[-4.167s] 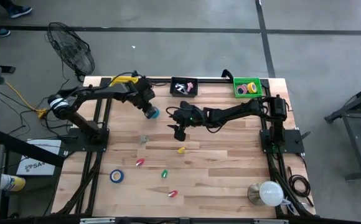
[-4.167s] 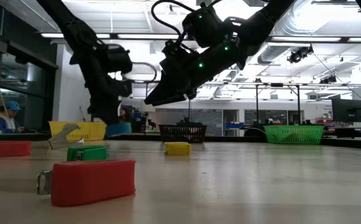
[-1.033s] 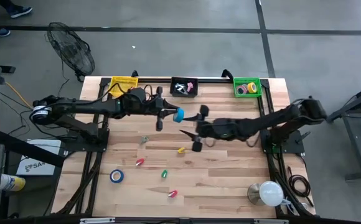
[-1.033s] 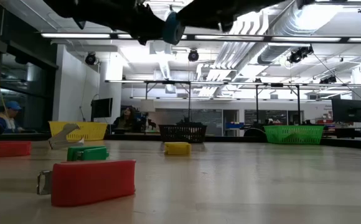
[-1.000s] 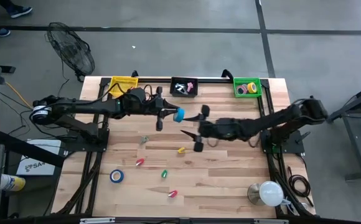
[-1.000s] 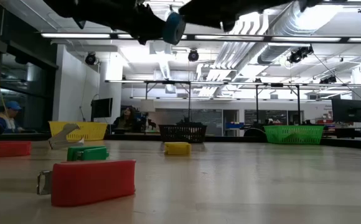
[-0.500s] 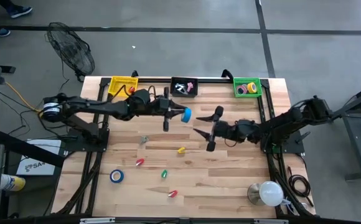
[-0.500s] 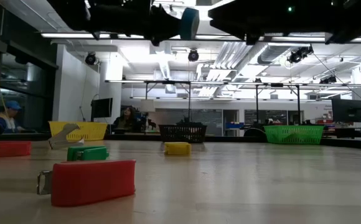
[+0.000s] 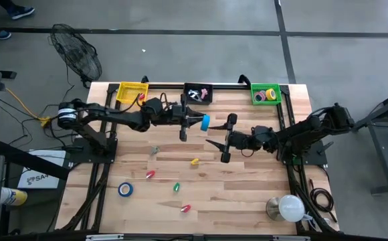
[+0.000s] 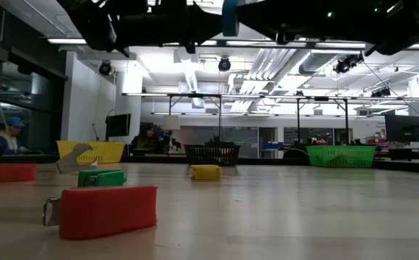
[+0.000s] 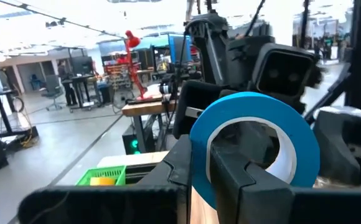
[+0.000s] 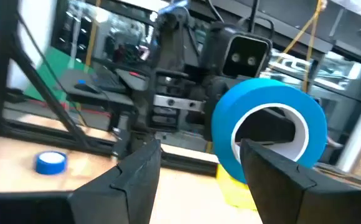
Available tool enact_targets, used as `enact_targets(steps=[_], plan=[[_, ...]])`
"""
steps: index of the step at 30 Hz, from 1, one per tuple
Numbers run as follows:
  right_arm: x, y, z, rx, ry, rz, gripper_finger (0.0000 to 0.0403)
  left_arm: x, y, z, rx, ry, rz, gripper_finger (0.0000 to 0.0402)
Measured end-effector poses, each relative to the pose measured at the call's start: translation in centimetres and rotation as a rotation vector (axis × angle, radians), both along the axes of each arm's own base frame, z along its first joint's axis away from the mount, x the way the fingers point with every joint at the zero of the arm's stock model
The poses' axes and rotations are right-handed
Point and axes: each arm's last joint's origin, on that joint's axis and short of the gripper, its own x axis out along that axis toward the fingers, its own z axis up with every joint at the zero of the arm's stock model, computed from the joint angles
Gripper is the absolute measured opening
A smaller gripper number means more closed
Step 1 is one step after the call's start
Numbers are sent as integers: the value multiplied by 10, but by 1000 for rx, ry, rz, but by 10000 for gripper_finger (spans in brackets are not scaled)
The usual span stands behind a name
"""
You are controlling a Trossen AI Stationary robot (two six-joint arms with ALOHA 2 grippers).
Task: Pick and place Stapler, Stapler remover, tape
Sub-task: Put the blue tape into the green bin
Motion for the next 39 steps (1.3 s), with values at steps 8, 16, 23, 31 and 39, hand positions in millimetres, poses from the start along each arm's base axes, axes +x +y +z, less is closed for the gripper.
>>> enact_targets(steps=[8, 16, 23, 31, 39], plan=[[2, -2, -3, -43, 26, -79, 211, 3, 1, -4, -23, -6, -1, 26], [2, -4, -2, -71, 17, -61, 197, 3, 1, -4, -26, -5, -1, 26], [3, -10, -2, -86, 7, -20, 155, 3, 1, -4, -28, -4, 0, 26], [6, -13, 2, -90, 4, 14, 117, 3, 1, -4, -29, -3, -1, 26], [24, -15, 3, -95, 44, -18, 112, 3, 1, -6, -31, 18, 0, 26]])
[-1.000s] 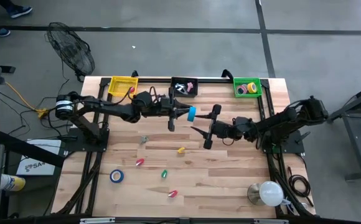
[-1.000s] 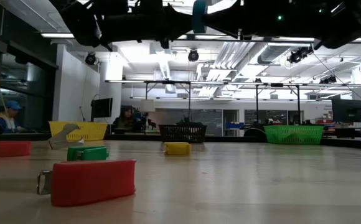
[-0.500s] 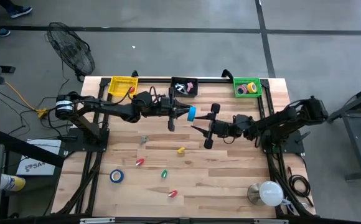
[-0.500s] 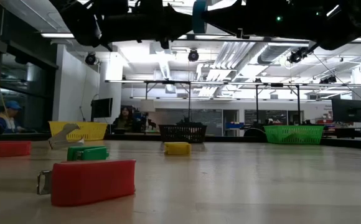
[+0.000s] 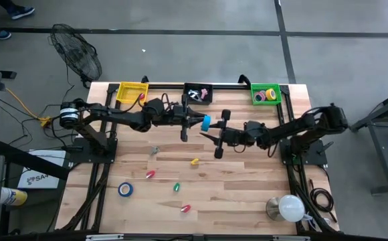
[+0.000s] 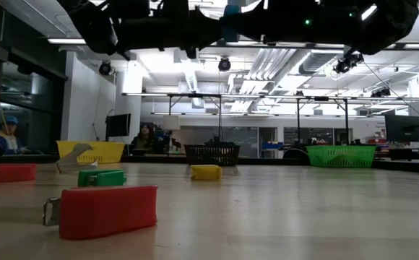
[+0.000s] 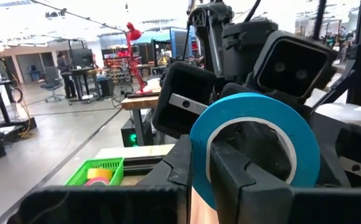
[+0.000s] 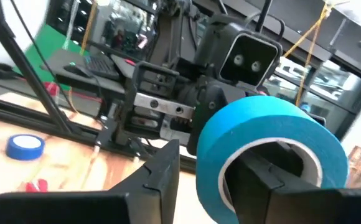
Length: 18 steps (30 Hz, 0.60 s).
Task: Pick and place Stapler, Stapler remover, tape
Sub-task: Put the blue tape into the green bin
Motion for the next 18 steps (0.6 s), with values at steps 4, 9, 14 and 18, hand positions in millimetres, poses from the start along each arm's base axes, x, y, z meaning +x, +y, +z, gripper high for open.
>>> enact_targets(steps=[4, 9, 14, 18], plan=[[1, -1, -3, 3, 22, -43, 96, 0, 0, -1, -3, 14, 2, 25], [1, -1, -6, 15, 56, -57, 61, 1, 1, -4, -11, 36, 23, 25], [1, -1, -7, 30, 62, -55, 37, 1, 1, -5, -16, 47, 24, 26], [1, -1, -8, 55, 68, -50, 38, 1, 2, -7, -23, 68, 46, 50]])
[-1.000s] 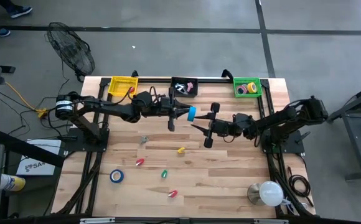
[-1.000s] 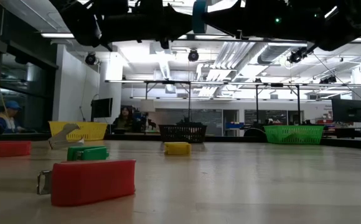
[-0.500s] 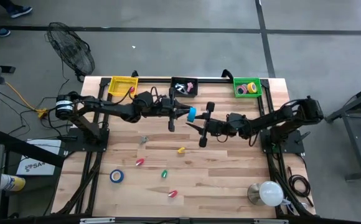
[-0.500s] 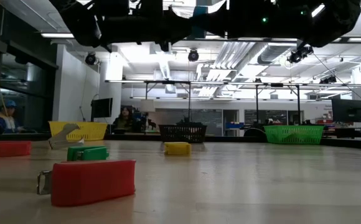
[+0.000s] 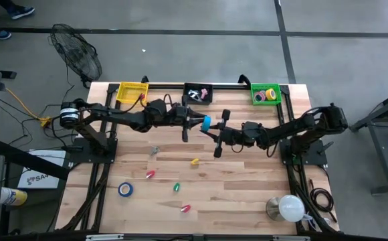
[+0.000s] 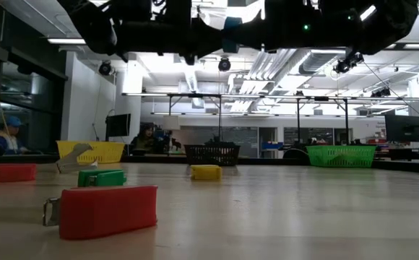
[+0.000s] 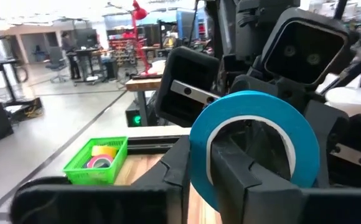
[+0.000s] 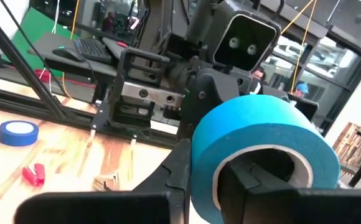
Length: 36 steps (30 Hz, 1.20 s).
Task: Pick and place Stapler, Stapler remover, tape
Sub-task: Put the blue tape into the green bin
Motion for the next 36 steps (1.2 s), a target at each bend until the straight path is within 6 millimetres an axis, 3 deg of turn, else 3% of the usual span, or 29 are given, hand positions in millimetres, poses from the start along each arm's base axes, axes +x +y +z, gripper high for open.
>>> enact_targets(steps=[10, 14, 19, 25, 36], plan=[[0, -2, -6, 70, 49, -64, 35, -1, 2, -2, -7, 32, 85, 178], [-4, -5, -8, 117, 109, -152, 38, -8, 5, 3, 23, 101, 216, 212], [-14, -16, -7, 175, 159, -343, 35, -19, 8, 10, 21, 166, 381, 224], [-29, -45, -15, 300, 197, -696, 38, -26, 8, 7, 21, 261, 466, 225], [-58, -111, -35, 529, 210, -1048, 36, -31, 8, -11, 21, 451, 473, 225]])
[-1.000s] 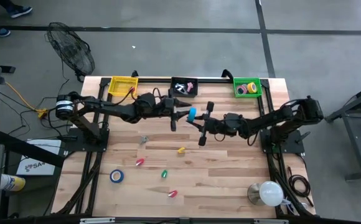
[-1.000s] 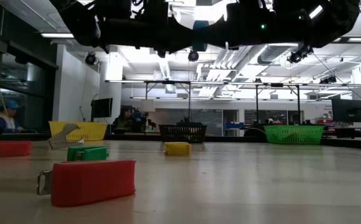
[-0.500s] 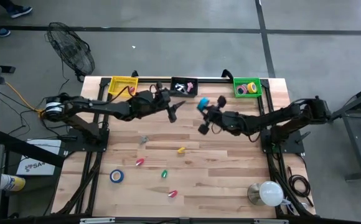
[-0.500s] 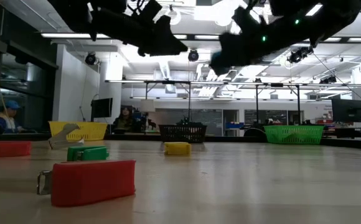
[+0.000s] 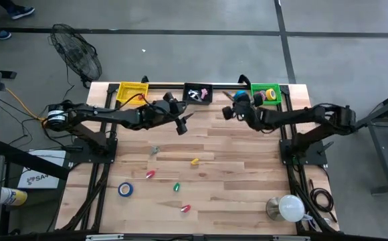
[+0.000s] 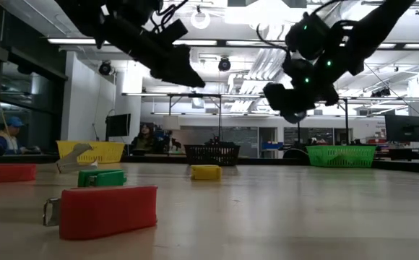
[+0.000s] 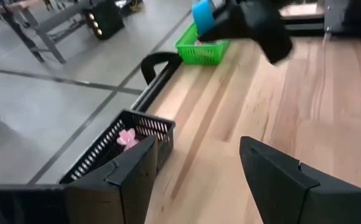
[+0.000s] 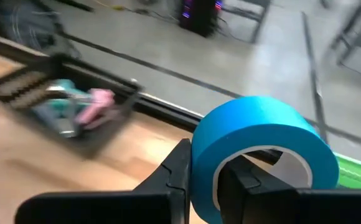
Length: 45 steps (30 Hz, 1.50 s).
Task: Pick and place Stapler, Stapler remover, tape
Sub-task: Put the blue tape into the green bin
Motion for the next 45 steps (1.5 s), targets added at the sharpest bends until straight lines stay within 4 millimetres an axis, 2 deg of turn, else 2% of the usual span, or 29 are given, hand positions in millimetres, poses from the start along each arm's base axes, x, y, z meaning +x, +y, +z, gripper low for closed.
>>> enact_targets(steps=[9, 14, 18, 27, 34, 39, 45], plan=[[-34, -39, -14, 105, 62, -266, 35, -2, 1, -5, 37, 79, 24, 225], [-48, -49, -17, 135, 35, -396, 35, -7, 0, 3, 40, 53, 44, 225], [-51, -53, -17, 119, 1, -453, 35, -16, -2, 3, 47, 15, 44, 225], [-53, -51, -16, 57, -147, -599, 35, -38, -6, 7, 77, -70, 45, 225], [-49, -34, -16, -52, -305, -717, 36, -50, -9, 8, 84, -90, 45, 225], [-51, -24, -17, -126, -400, -778, 35, -53, -9, 9, 85, -98, 44, 225], [-50, -24, -19, -121, -517, -813, 35, -53, -9, 9, 84, -99, 42, 225]])
